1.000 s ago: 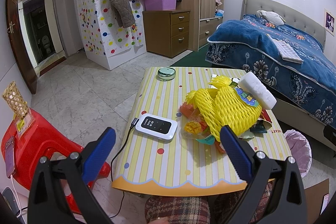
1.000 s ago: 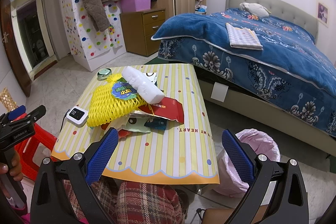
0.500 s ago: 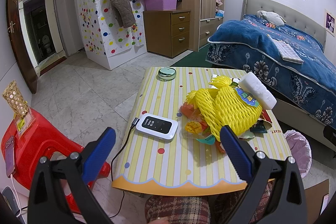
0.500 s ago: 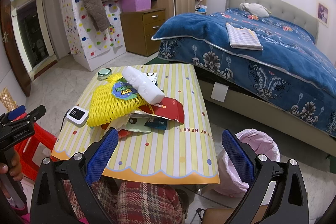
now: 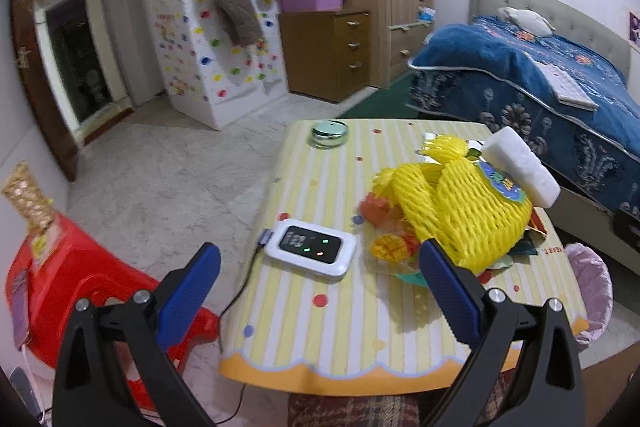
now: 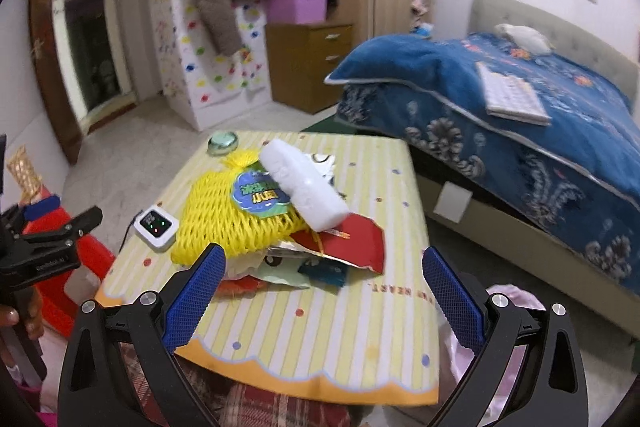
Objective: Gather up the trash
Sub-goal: 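Grasp the white foam block with the right tool while the left tool grasps the yellow foam net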
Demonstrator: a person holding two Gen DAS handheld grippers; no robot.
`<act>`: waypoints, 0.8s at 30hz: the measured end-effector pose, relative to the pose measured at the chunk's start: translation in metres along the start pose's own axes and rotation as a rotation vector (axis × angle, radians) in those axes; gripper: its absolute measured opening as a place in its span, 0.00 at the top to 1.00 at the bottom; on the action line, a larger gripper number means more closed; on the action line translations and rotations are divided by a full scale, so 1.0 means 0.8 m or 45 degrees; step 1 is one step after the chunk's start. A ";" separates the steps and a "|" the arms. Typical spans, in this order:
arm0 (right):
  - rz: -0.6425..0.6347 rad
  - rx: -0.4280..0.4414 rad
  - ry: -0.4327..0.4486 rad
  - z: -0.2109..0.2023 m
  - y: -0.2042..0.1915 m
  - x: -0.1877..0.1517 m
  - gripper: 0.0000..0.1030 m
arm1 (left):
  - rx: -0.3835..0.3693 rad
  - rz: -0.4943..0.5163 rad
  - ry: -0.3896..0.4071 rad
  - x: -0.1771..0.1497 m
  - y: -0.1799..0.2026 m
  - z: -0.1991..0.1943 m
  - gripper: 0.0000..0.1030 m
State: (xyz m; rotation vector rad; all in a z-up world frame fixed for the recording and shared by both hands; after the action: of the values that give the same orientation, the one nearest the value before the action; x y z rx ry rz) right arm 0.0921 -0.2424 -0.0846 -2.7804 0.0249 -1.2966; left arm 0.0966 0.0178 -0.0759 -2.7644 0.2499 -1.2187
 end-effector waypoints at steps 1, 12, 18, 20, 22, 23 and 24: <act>-0.020 -0.018 0.010 0.009 0.000 0.004 0.06 | -0.012 0.009 -0.001 0.002 0.003 0.003 0.06; -0.200 0.065 -0.108 0.094 -0.017 0.020 0.31 | -0.053 0.056 0.042 0.046 0.025 0.038 0.06; -0.271 0.036 -0.170 0.132 -0.019 0.017 0.38 | -0.109 0.084 0.030 0.047 0.044 0.055 0.06; -0.272 0.045 -0.172 0.133 -0.019 0.017 0.53 | -0.127 0.091 0.019 0.042 0.049 0.056 0.06; -0.258 0.062 -0.165 0.129 -0.018 0.018 0.66 | -0.132 0.095 0.019 0.037 0.050 0.056 0.06; -0.248 0.067 -0.157 0.125 -0.018 0.019 0.67 | -0.134 0.097 0.022 0.035 0.050 0.054 0.06; -0.233 0.072 -0.143 0.120 -0.016 0.021 0.68 | -0.142 0.098 0.026 0.034 0.051 0.052 0.06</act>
State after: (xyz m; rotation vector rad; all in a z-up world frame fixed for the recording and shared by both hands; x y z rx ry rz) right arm 0.1762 -0.2244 -0.1325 -2.8572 -0.2746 -1.1529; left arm 0.1414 -0.0259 -0.0909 -2.8070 0.4355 -1.2516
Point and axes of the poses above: each gripper's, at about its wrist camera, not at the fingertips, and z roughly the way its jaws point, y to its right, x to its top, the point moved 8 cm from there along z, roughly the way its jaws point, and after that the axes turned 6 degrees about z, right-handed, at the moved point
